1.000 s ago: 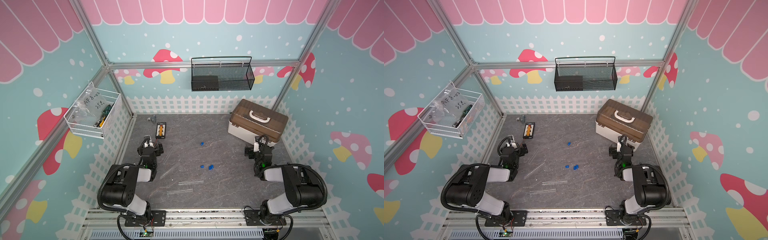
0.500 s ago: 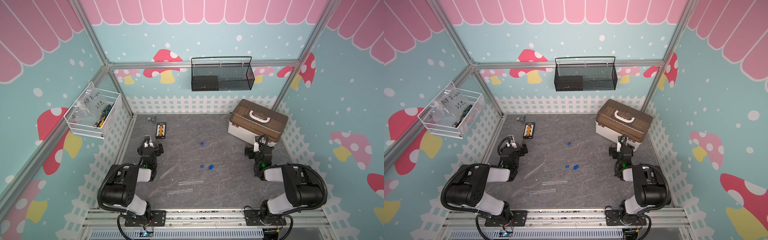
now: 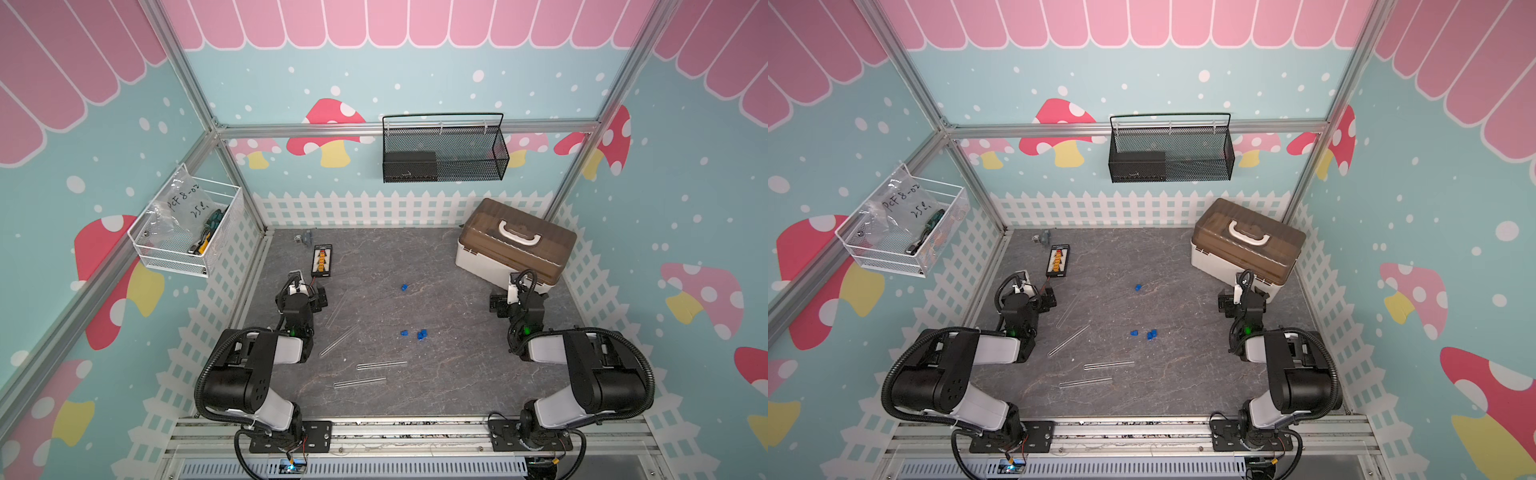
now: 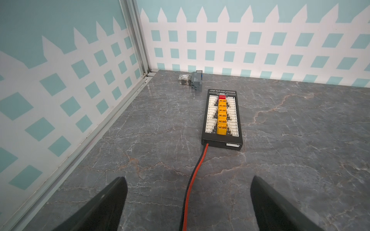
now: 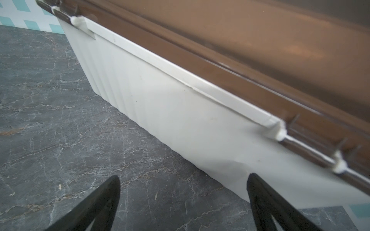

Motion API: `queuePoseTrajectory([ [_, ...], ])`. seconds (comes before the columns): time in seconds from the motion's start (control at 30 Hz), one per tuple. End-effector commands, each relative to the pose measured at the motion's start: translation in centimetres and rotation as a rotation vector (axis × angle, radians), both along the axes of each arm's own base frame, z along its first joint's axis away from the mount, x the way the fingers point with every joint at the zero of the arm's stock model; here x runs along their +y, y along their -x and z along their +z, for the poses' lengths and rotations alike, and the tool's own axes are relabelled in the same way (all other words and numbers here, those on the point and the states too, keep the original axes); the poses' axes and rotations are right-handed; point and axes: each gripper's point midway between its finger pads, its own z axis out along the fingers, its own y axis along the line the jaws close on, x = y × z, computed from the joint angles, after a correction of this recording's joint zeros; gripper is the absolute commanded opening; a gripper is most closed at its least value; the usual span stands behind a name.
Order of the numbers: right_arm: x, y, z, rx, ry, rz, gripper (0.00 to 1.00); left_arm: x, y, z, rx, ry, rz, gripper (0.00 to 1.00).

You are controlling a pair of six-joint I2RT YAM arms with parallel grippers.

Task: Insert stoppers into test tubes
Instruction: Pick up the test tube at the center of the board.

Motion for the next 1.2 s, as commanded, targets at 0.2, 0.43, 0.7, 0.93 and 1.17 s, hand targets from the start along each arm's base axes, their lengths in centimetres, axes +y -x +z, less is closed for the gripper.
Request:
queuePoseTrajectory([
  [0.2,-1.1,1.5,5.3,-0.043,-0.038,-0.087,0.90,-0.3,1.6,5.2,-0.087,0.016,-0.019,0.99],
  [0.43,-0.3,2.9,8.2,-0.007,-0.249,-0.118,0.84,-2.4,2.3,9.5,-0.009,-0.062,-0.164,0.99],
  [0.7,3.2,5.4,8.7,0.231,-0.435,-0.024,0.82,-8.7,4.2,12.0,0.044,-0.005,-0.538,0.92],
  [0.93,5.8,7.9,8.4,0.395,-0.498,0.088,0.81,-15.8,7.3,9.4,0.247,-0.186,-0.881,0.88],
  [1.17,7.2,9.0,9.0,0.459,-0.540,0.143,0.79,-21.1,11.1,4.6,0.427,-0.557,-1.140,0.88],
])
